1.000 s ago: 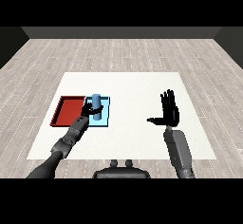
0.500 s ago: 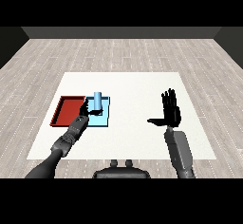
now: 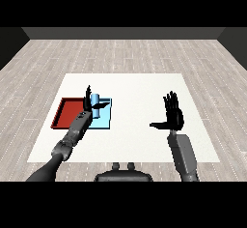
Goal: Pick the blue can and put it in the blue box
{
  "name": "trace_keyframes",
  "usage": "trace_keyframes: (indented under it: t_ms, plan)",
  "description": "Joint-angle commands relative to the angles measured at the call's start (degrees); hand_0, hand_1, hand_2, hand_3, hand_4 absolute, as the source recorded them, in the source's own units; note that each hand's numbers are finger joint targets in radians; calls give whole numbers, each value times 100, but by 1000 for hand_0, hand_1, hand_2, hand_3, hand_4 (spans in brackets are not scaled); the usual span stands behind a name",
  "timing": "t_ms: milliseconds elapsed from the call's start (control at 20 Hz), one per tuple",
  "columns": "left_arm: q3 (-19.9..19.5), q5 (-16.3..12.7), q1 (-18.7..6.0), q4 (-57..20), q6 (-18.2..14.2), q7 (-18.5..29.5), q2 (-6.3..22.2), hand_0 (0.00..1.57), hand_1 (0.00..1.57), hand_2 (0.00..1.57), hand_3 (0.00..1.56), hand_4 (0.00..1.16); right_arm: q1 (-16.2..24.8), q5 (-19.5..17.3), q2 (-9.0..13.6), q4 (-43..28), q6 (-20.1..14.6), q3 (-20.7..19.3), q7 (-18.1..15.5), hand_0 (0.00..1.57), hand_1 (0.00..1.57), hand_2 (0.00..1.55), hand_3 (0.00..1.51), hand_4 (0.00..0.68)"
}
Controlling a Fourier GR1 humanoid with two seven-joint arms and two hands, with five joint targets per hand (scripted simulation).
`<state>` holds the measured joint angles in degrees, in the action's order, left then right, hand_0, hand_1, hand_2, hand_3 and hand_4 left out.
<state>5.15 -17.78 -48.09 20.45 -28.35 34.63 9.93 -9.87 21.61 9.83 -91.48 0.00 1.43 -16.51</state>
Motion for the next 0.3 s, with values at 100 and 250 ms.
trace_keyframes:
  t_ms: [100,250]
  plan:
    - [184,-270,570,1421,1906,1003,-239,0,0,0,0,0,23,-115,-51,224,64,165,8,0,0,0,0,0]
    - [341,-455,1345,2120,2475,908,-209,0,0,0,0,0,501,-302,131,226,298,282,-180,0,0,0,0,0]
